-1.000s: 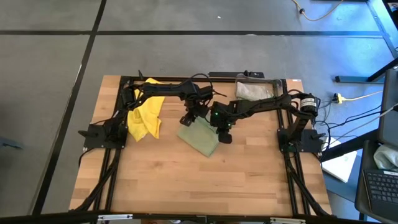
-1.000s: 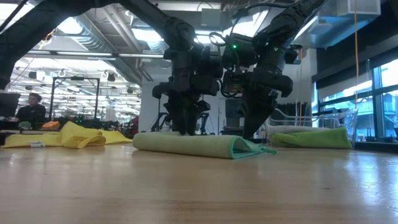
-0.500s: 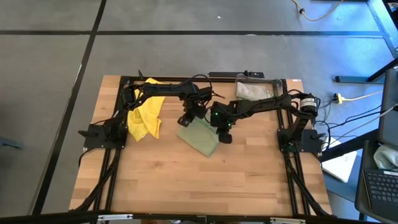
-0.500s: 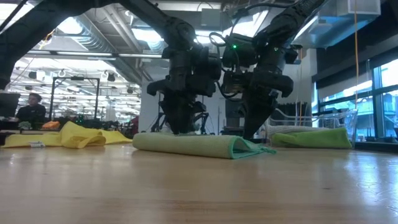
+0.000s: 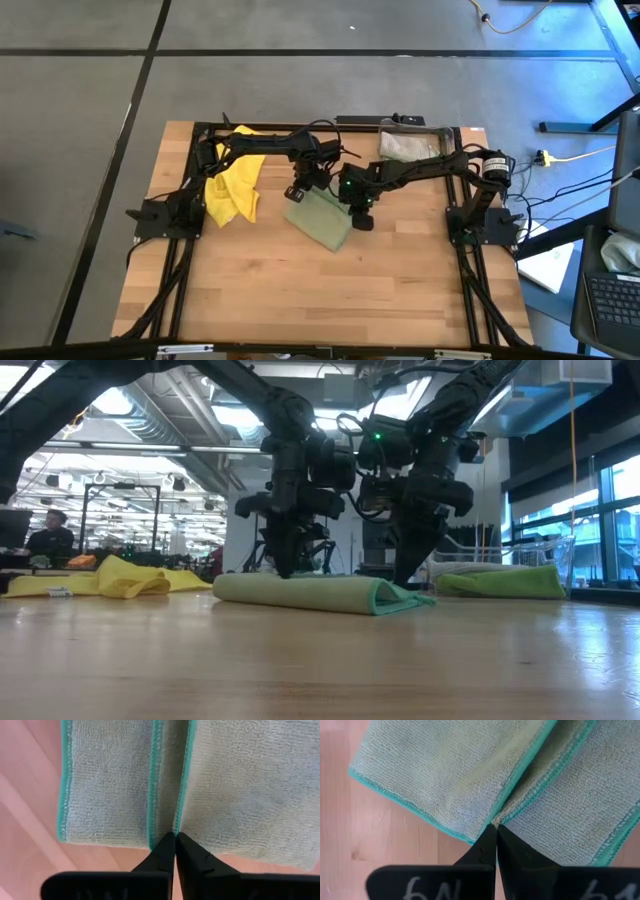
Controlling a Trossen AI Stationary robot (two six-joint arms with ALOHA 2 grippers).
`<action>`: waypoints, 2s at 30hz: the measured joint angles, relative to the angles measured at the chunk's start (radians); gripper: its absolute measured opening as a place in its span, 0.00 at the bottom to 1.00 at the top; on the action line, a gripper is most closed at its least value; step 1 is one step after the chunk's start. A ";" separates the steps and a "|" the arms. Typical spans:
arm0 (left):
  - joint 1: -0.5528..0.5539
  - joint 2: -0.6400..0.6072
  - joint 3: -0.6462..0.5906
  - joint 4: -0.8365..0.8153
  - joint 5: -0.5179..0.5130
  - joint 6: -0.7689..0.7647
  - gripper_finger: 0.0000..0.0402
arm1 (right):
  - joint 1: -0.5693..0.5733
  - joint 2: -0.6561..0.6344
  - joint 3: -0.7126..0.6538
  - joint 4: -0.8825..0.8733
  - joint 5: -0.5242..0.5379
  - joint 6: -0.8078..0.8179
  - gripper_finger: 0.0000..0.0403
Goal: Fold microfiber towels
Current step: Fold the light green cloth
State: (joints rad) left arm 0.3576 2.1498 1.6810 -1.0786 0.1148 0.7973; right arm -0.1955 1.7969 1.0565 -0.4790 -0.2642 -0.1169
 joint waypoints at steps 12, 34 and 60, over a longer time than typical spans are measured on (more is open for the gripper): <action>0.003 0.000 0.000 -0.007 -0.034 -0.007 0.00 | 0.000 0.000 0.000 -0.035 0.000 0.002 0.02; 0.007 0.000 0.000 0.058 -0.036 -0.033 0.00 | 0.000 0.000 0.000 -0.053 -0.028 0.000 0.05; 0.040 -0.005 -0.120 0.242 0.021 -0.071 0.01 | -0.031 0.000 0.001 -0.041 -0.173 0.048 0.06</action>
State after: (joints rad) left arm 0.3973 2.1448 1.5608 -0.8364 0.1356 0.7258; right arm -0.2264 1.7969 1.0573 -0.5198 -0.4371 -0.0692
